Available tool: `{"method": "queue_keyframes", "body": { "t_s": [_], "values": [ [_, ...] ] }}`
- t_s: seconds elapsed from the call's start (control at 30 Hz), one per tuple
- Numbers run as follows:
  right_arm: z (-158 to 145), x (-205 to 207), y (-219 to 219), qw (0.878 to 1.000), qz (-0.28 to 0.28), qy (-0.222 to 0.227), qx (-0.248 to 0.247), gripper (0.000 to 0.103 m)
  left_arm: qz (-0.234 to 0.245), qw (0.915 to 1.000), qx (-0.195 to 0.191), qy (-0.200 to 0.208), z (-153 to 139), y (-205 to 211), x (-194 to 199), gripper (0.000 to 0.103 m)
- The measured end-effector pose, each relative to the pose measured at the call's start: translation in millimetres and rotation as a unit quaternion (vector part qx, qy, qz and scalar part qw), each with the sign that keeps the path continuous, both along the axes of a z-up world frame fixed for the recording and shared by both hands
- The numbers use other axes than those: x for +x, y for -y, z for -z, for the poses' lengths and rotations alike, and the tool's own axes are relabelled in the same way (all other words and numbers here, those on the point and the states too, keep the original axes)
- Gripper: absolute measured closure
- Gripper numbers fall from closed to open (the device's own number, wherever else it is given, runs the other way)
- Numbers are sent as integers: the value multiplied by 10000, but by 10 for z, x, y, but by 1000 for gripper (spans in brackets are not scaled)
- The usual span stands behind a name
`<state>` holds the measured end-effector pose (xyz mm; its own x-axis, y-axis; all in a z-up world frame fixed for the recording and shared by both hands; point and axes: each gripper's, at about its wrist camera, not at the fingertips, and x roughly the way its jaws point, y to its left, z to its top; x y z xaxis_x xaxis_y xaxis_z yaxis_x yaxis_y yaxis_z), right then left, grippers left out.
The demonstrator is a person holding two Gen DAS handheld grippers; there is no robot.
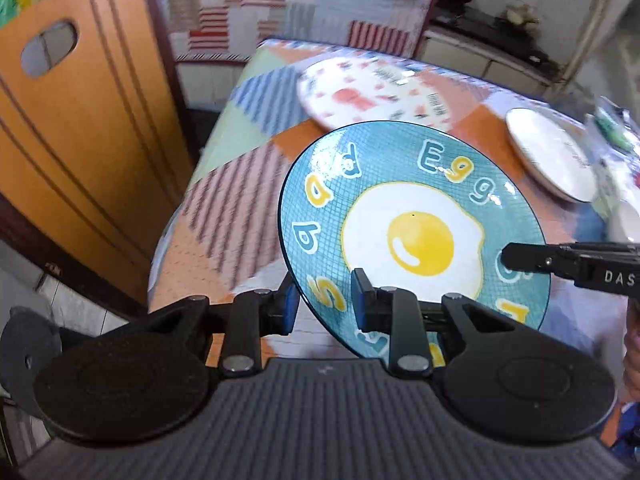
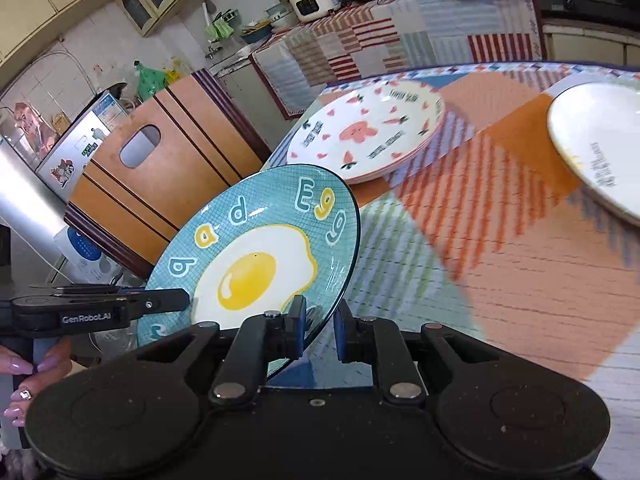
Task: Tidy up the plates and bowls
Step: 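Carry the egg plate with both tools, lower it onto the tablecloth, open both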
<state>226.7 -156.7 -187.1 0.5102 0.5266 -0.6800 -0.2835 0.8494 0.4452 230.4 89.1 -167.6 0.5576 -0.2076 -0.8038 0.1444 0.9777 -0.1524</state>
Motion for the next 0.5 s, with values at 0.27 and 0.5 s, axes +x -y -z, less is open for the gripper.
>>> {"method": "queue_keyframes", "body": {
  "t_s": [0.27,0.5],
  "values": [
    [-299,-358,492,9998,50,79,-197,83,629,9968,-291,-398,-132,416,-26,78],
    [-169,-466,778,9984,295,-231,-429,82,1038,9919,-188,-713,27,775,81,78]
  ]
}}
